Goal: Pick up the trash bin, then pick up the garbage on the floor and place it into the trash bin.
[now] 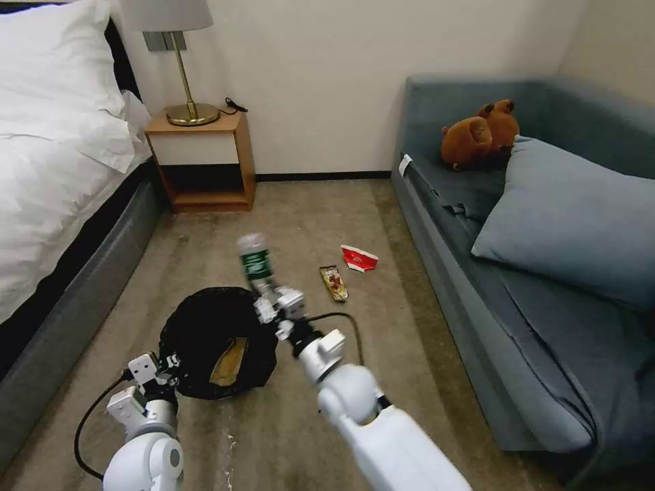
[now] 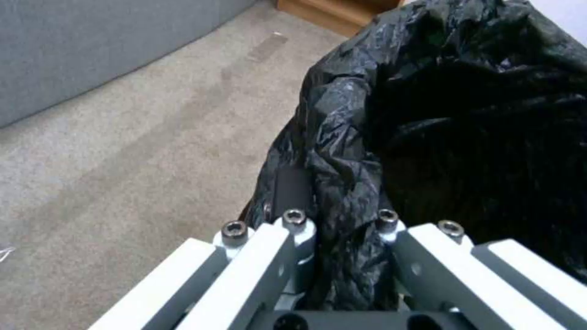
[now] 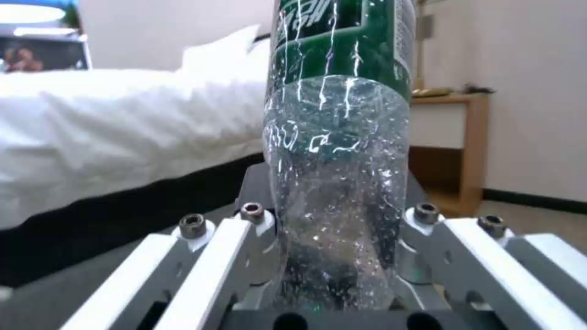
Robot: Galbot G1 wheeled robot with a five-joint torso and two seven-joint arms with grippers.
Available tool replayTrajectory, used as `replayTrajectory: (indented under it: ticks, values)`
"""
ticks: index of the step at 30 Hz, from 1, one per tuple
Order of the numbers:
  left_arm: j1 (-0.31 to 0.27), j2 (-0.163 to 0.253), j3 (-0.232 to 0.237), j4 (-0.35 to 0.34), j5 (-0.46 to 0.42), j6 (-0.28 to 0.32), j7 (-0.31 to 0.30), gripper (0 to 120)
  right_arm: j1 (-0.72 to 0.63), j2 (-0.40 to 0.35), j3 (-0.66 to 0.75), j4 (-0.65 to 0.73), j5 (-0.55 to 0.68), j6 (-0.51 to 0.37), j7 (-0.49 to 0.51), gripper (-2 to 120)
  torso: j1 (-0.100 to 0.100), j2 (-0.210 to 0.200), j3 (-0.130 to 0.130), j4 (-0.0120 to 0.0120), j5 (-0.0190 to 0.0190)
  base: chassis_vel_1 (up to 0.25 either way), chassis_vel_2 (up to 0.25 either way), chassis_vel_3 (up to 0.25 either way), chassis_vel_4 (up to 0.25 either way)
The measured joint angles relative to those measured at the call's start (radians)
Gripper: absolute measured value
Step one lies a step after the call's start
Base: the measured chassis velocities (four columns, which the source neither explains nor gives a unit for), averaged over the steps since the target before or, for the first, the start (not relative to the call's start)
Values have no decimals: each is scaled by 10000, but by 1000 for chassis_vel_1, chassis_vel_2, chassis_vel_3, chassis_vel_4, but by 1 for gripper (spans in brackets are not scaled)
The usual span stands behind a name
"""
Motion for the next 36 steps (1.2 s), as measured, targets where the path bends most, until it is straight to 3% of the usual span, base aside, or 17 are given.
replayTrajectory:
  ticks: [12, 22, 27, 31, 34, 36]
  values:
    - [16, -340, 101, -196, 297, -9, 3, 3, 977, 475, -917, -2175, -517, 566, 91, 23, 0, -1, 0, 0, 0, 0, 0, 0, 0]
    - [47, -373, 67, -347, 367, -10, -6, 3, 918, 785, -922, -2745, -929, 600, -432, 25, 0, 0, 0, 0, 0, 0, 0, 0, 0]
    - [79, -385, 60, -435, 397, -10, -21, 3, 662, 698, -830, -2717, -1190, 579, -678, 47, 0, 0, 0, -1, 0, 0, 0, 0, 0]
    - [116, -385, 82, -437, 439, -39, -21, 3, 624, 675, -769, -2618, -1212, 550, -725, 56, 0, 0, 0, -1, 1, 0, 0, 0, 0]
    - [173, -384, 117, -429, 528, -75, -8, 3, 529, 628, -680, -2389, -1214, 428, -772, 72, 0, 0, 0, -1, 1, 0, 0, 0, 0]
    - [174, -384, 128, -429, 542, -75, -7, 3, 511, 619, -666, -2363, -1217, 417, -781, 76, 0, 0, 0, 0, 1, 0, 0, 0, 0]
